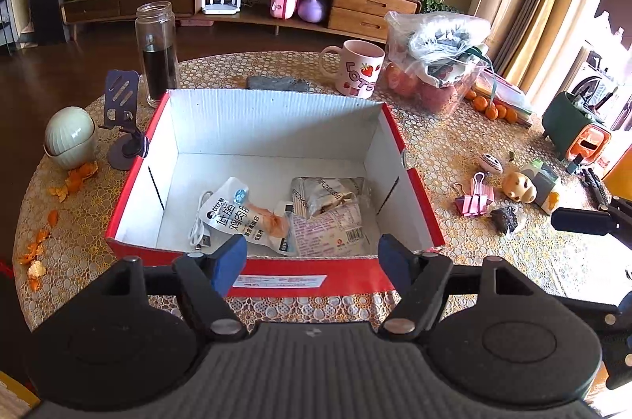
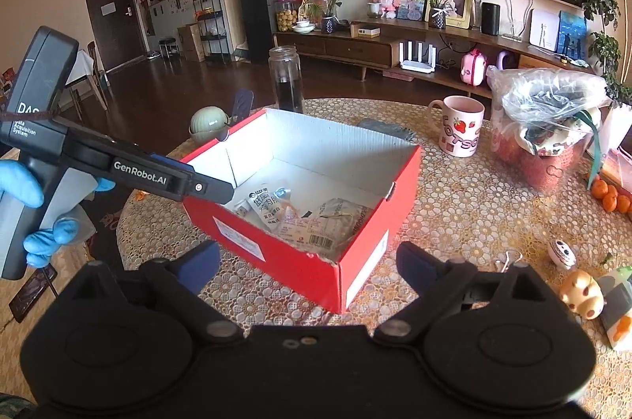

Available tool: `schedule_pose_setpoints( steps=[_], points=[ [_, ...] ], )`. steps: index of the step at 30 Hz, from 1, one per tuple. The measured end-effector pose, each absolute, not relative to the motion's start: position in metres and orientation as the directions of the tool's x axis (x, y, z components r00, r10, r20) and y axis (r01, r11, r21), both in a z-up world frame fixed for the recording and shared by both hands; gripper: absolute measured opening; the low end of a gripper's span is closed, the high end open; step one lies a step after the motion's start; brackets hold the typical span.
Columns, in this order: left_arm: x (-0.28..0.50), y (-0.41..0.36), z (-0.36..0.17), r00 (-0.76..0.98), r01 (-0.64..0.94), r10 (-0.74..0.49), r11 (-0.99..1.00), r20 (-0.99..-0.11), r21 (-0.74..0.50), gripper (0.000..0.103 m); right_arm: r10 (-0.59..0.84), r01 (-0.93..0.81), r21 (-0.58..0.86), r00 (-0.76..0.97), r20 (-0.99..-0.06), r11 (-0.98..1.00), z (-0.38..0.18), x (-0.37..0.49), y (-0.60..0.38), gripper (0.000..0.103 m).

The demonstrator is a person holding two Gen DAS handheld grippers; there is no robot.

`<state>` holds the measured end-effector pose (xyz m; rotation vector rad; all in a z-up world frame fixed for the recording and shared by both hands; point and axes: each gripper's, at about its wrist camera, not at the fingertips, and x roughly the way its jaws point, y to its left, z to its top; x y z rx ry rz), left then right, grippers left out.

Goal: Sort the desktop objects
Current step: 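Move both tools back from the box to the remaining items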

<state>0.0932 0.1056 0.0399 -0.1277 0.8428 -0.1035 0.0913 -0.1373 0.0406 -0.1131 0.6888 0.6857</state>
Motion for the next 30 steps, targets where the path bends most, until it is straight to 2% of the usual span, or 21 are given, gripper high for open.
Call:
schedule_pose_setpoints(
  steps=[2, 5, 11, 13, 14, 21, 30],
  points=[
    [0.087, 0.099, 0.04, 0.667, 0.045, -0.147, 0.987, -0.73, -0.157, 0.077, 0.541, -0.609, 0.119, 0.577, -0.612, 0.784, 0.042, 0.082, -0.149, 0.097],
    [0.078, 0.09, 0.039, 0.68, 0.055, -0.149, 0.987, -0.718, -0.152, 0.086, 0.53, -0.593, 0.118, 0.592, -0.607, 0.797, 0.04, 0.069, -0.164, 0.098],
    [0.062, 0.069, 0.038, 0.704, 0.088, -0.16, 0.986, -0.692, -0.139, 0.088, 0.491, -0.542, 0.117, 0.621, -0.611, 0.832, 0.029, 0.05, -0.191, 0.098],
    [0.06, 0.063, 0.037, 0.709, 0.098, -0.169, 0.985, -0.685, -0.141, 0.094, 0.477, -0.528, 0.111, 0.632, -0.611, 0.842, 0.027, 0.046, -0.199, 0.098],
    [0.059, 0.06, 0.036, 0.712, 0.1, -0.169, 0.985, -0.682, -0.14, 0.103, 0.469, -0.519, 0.111, 0.637, -0.612, 0.848, 0.027, 0.045, -0.203, 0.099],
    [0.062, 0.022, 0.032, 0.719, 0.165, -0.2, 0.979, -0.665, -0.116, 0.103, 0.387, -0.435, 0.08, 0.684, -0.618, 0.897, 0.017, 0.041, -0.235, 0.099],
    [0.094, -0.041, 0.02, 0.689, 0.226, -0.237, 0.968, -0.685, -0.107, 0.103, 0.288, -0.349, 0.033, 0.715, -0.637, 0.937, -0.006, 0.062, -0.274, 0.099]
  ],
)
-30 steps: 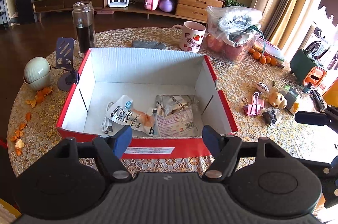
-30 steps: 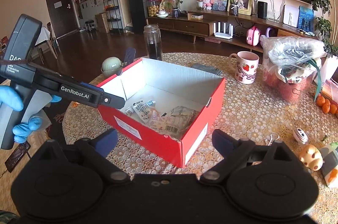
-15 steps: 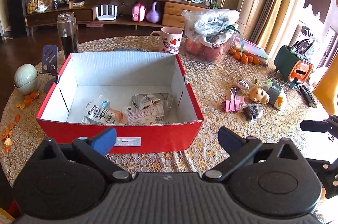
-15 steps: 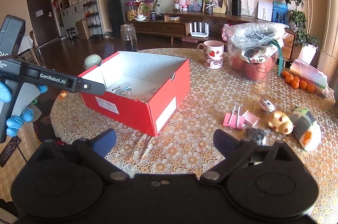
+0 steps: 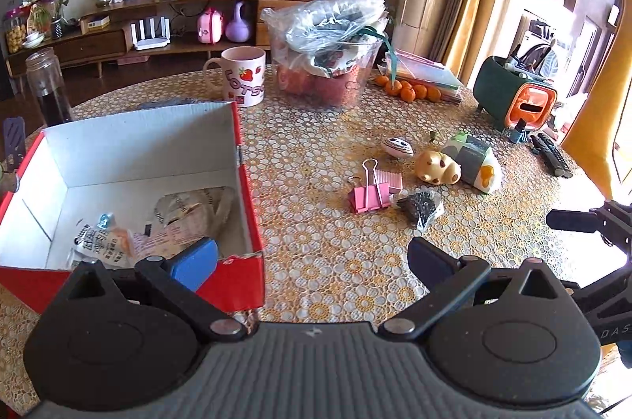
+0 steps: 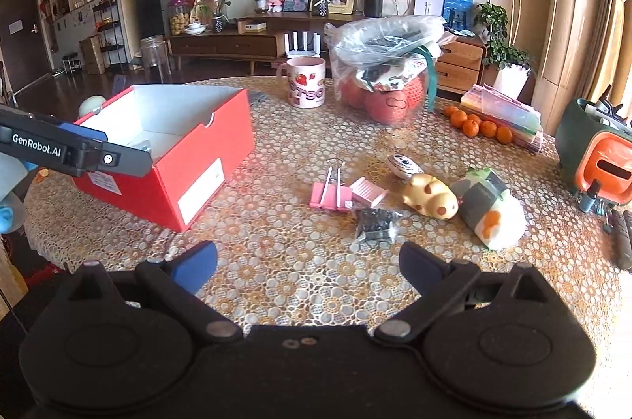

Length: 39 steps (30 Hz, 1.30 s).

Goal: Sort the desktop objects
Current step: 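Move both tools back from the box to the remaining items, then grasp the pink binder clip with the left tool while the right tool grasps the black bag of parts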

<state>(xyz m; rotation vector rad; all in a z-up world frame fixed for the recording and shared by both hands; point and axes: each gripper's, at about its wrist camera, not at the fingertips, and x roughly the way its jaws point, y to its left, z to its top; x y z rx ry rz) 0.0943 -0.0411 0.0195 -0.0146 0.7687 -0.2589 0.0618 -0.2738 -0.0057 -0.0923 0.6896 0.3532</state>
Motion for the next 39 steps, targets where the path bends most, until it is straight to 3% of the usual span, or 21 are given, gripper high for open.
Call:
schedule_pose_setpoints(
  steps=[19, 39],
  points=[
    [0.197, -0.14, -0.03, 0.649, 0.158, -0.133, 0.987, -0.749, -0.038, 0.103, 0.235, -0.29, 0.031, 0.706, -0.668, 0.957, -0.065, 0.125, -0.299, 0.095],
    [0.274, -0.158, -0.085, 0.509, 0.048, -0.102, 0.995, -0.855, -0.091, 0.103, 0.211, -0.236, 0.062, 0.683, -0.699, 0.97, -0.104, 0.189, -0.289, 0.086]
  ],
)
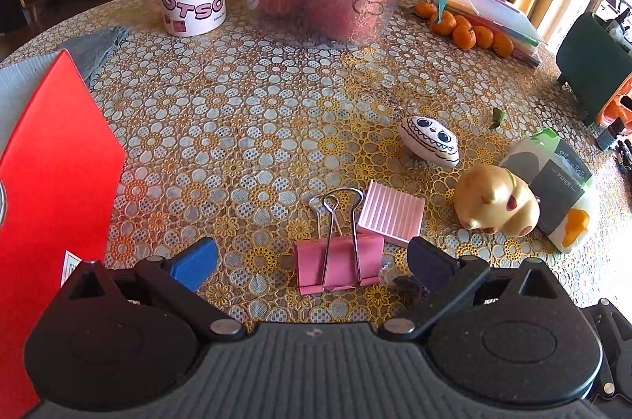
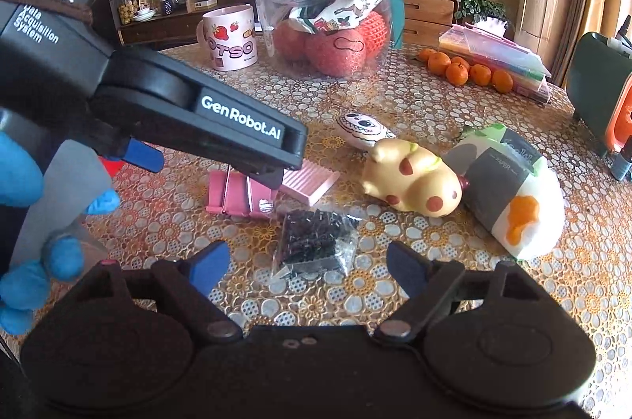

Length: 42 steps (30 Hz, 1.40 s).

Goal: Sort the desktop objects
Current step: 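Grasp the pink binder clip with the left tool while the right tool grasps the black bag of parts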

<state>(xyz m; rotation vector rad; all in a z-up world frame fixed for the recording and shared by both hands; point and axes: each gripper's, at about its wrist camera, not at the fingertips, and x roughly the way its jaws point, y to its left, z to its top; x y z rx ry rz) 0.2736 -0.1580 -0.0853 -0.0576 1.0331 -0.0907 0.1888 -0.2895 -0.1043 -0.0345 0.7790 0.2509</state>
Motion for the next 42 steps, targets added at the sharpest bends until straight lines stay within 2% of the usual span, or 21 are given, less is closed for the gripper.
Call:
schedule_pose_setpoints(
  steps=[5, 8, 15, 18, 22, 24, 28, 32, 42],
  points=[
    [0.278, -0.161, -0.093, 0.501, 0.042, -0.098, 0.995, -0.86, -0.089, 0.103, 0.207, -0.235, 0.061, 0.673, -0.71, 0.97, -0.112, 0.196, -0.286, 0.08],
    [0.281, -0.162, -0.097, 0.495, 0.04, -0.097, 0.995, -0.864, -0.088, 0.099, 0.205, -0.234, 0.06, 0.665, -0.718, 0.97, -0.116, 0.2, -0.284, 0.075],
    [0.284, -0.163, -0.101, 0.493, 0.04, -0.098, 0.995, -0.864, -0.091, 0.09, 0.187, -0.224, 0.046, 0.666, -0.722, 0.973, -0.121, 0.204, -0.283, 0.069],
    [0.285, -0.163, -0.1, 0.501, 0.037, -0.093, 0.996, -0.86, -0.086, 0.082, 0.168, -0.216, 0.025, 0.674, -0.719, 0.976, -0.12, 0.205, -0.282, 0.062],
    [0.284, -0.164, -0.099, 0.506, 0.051, -0.098, 0.995, -0.857, -0.083, 0.076, 0.155, -0.199, 0.023, 0.679, -0.717, 0.98, -0.121, 0.209, -0.282, 0.062],
    [0.283, -0.166, -0.098, 0.509, 0.06, -0.104, 0.995, -0.855, -0.086, 0.065, 0.147, -0.191, 0.019, 0.682, -0.716, 0.981, -0.122, 0.211, -0.281, 0.059],
    [0.283, -0.169, -0.096, 0.504, 0.087, -0.123, 0.992, -0.855, -0.092, 0.052, 0.134, -0.177, 0.013, 0.687, -0.714, 0.984, -0.121, 0.211, -0.282, 0.045],
    [0.281, -0.167, -0.096, 0.5, 0.09, -0.126, 0.991, -0.857, -0.094, 0.052, 0.132, -0.165, 0.023, 0.688, -0.714, 0.986, -0.119, 0.209, -0.288, 0.04],
    [0.263, -0.153, -0.088, 0.48, 0.09, -0.136, 0.99, -0.867, -0.106, 0.052, 0.13, -0.145, 0.041, 0.69, -0.712, 0.989, -0.108, 0.193, -0.298, 0.039]
  ],
)
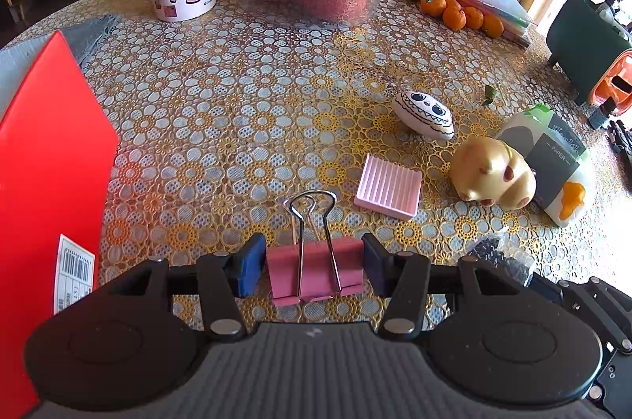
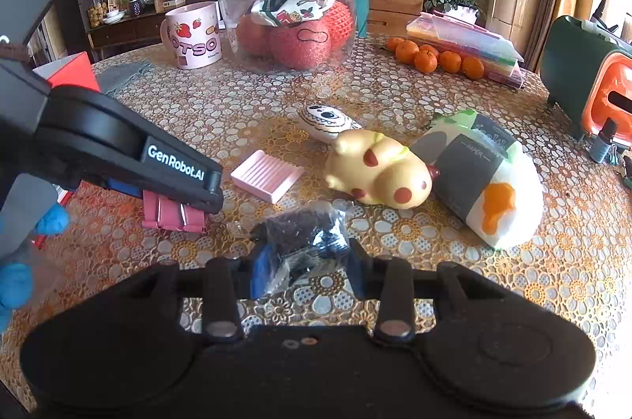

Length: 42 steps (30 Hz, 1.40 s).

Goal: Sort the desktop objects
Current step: 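Grasp the pink binder clip with the left tool while the right tool grasps the black bag of parts, then carry the binder clip and black bag with both tools over the red shoebox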

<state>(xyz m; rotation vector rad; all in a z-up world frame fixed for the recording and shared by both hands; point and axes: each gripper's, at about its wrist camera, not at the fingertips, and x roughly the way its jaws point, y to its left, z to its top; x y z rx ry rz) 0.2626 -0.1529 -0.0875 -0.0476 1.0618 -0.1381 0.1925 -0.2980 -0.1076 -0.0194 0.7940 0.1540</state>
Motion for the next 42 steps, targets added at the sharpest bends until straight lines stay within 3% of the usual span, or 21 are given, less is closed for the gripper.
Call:
schedule_pose_setpoints(
  steps=[24, 42],
  points=[
    [0.157, -0.103, 0.01, 0.573, 0.22, -0.206, 0.971, -0.793, -0.093, 0.052, 0.194, -0.231, 0.032, 0.726, -0.66, 0.972, -0.023, 0.117, -0.262, 0.039],
    [0.121, 0.037, 0.043, 0.632, 0.129, -0.139, 0.989, -0.763, -0.073, 0.052, 0.297, -0.387, -0.011, 0.724, -0.622, 0.922, 0.021, 0.102, -0.16, 0.039]
  ],
)
